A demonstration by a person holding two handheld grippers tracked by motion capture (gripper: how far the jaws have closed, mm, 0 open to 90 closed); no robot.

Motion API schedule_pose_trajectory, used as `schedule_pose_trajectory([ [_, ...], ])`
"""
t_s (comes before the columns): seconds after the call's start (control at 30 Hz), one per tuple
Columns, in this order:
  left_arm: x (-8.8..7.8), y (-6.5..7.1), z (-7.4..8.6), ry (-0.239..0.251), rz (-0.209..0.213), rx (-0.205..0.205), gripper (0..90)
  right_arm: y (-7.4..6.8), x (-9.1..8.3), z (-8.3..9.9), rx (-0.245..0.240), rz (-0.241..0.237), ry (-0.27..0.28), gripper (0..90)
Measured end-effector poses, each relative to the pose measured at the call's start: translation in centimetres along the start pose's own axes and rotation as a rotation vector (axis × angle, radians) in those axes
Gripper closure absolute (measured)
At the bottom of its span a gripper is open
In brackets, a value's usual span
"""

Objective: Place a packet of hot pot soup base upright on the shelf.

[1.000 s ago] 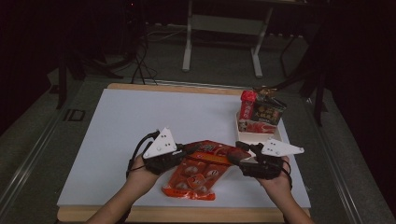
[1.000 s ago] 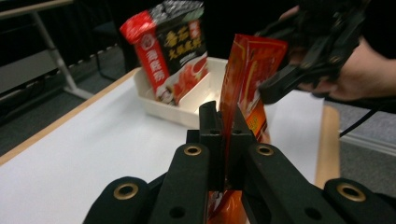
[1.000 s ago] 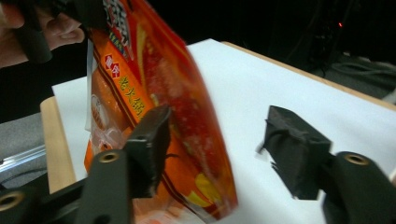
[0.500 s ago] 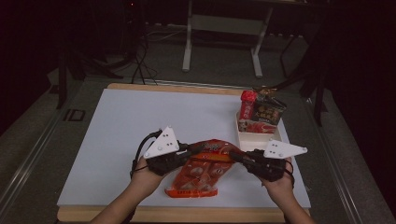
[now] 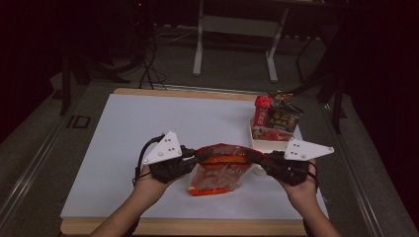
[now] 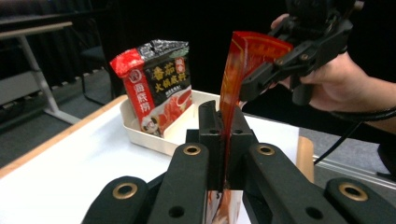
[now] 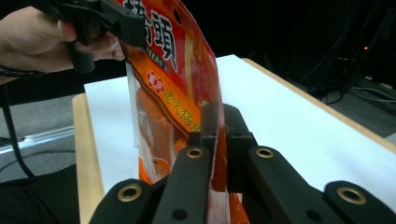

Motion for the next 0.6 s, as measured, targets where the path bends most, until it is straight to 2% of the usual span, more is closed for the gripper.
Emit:
schedule_pose_trajectory([
  [0.2, -0.2, -0.2, -0.1, 0.030, -0.009, -0.011, 85.2, 0.0, -0.3, -1.6, -0.017, 0.023, -0.024, 90.0],
  [0.23, -0.3, -0.4, 0.0, 0.046, -0.001, -0.037, 81.5, 0.0, -0.4, -1.9, -0.013, 0.024, -0.028, 90.0],
  [0.37, -0.3, -0.4, 0.0, 0.052, 0.008, -0.063, 74.6, 0.0, -0.6, -3.0, 0.022, 0.023, -0.026, 90.0],
  [0.43, -0.5, -0.4, 0.0, 0.055, -0.011, -0.056, 62.2, 0.1, -0.8, -3.5, 0.032, 0.033, -0.020, 90.0],
  [0.47, -0.5, -0.4, -0.1, 0.064, -0.013, -0.051, 62.2, 0.1, -0.8, -3.5, 0.032, 0.033, -0.020, 90.0],
  [0.5, -0.6, -0.3, -0.1, 0.073, -0.017, -0.047, 55.6, 0.2, -1.0, -3.6, 0.031, 0.036, -0.014, 90.0],
  [0.53, -0.8, -0.3, -0.1, 0.062, -0.055, -0.038, 39.8, 0.3, -1.3, -4.0, 0.034, 0.045, -0.010, 90.0],
  [0.57, -0.8, -0.3, -0.1, 0.062, -0.055, -0.038, 33.0, 0.4, -1.5, -4.3, 0.032, 0.056, -0.003, 90.0],
  [0.6, -0.8, -0.3, -0.1, 0.065, -0.073, -0.037, 33.0, 0.4, -1.5, -4.3, 0.032, 0.056, -0.003, 90.0],
])
Point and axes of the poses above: each handheld gripper's, and its own axes: x roughly forward along the jaws, z roughly out of its underside, y roughly to its right, the point moved 6 cm from there along x, roughly forward along the jaws, and after that the axes turned 3 degrees about x, right-handed, at the moved point
